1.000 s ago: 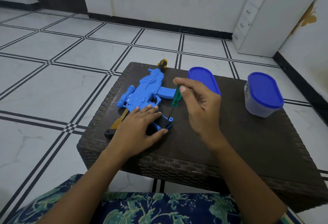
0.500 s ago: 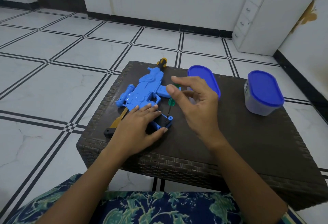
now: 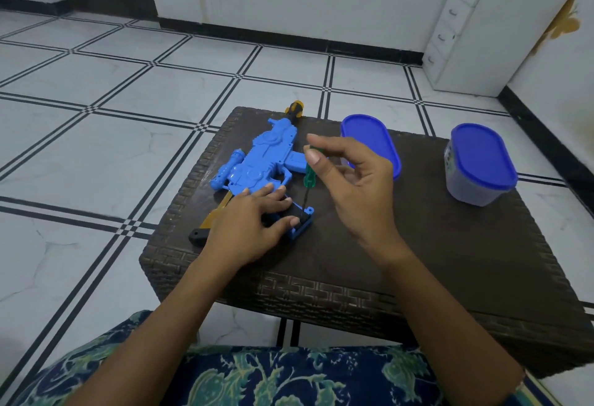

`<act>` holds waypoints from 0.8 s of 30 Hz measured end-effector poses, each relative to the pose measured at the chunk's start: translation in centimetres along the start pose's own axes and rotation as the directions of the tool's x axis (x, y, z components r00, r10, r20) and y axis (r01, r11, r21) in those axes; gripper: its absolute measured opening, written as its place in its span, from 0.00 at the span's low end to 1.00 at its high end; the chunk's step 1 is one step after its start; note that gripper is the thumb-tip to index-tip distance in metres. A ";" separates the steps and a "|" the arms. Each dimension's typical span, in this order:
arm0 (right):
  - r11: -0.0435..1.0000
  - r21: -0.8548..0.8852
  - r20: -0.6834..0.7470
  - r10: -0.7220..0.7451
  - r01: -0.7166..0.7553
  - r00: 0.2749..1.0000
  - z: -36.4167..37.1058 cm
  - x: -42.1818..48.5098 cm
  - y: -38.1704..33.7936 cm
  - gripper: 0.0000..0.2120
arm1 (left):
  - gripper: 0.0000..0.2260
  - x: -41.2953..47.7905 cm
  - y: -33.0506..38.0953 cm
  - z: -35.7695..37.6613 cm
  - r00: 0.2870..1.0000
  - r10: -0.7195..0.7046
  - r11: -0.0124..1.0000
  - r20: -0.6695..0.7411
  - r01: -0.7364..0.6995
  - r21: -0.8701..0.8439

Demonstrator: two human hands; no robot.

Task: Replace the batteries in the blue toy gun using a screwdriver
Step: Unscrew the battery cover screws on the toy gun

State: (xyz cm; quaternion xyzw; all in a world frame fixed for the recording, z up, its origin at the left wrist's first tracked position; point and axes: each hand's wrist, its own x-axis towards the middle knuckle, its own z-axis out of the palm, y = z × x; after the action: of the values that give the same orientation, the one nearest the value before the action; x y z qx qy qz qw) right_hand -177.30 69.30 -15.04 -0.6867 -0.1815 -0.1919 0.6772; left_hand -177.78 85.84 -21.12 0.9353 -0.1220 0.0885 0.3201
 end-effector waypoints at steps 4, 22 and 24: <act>0.999 -0.045 -0.029 -0.020 0.018 0.999 -0.5 0.0 0.1 0.09 | 0.20 0.4 0.4 -0.4 0.997 -0.051 0.998 0.052 0.052 -0.026; 0.999 0.023 -0.045 0.033 -0.032 0.998 -0.8 0.4 -0.6 0.08 | 0.19 0.5 0.8 -0.6 0.995 -0.081 0.990 0.056 0.087 -0.114; 0.998 0.032 -0.015 0.051 -0.051 0.999 -1.0 0.5 -0.5 0.07 | 0.19 0.6 0.8 -0.8 0.991 -0.117 0.978 0.069 0.127 -0.165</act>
State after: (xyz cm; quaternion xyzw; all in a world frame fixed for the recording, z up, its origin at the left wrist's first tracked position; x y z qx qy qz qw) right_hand -177.15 68.35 -14.35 -0.6787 -0.1616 -0.1771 0.6942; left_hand -177.48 85.63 -19.90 0.9128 -0.0810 0.0303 0.3991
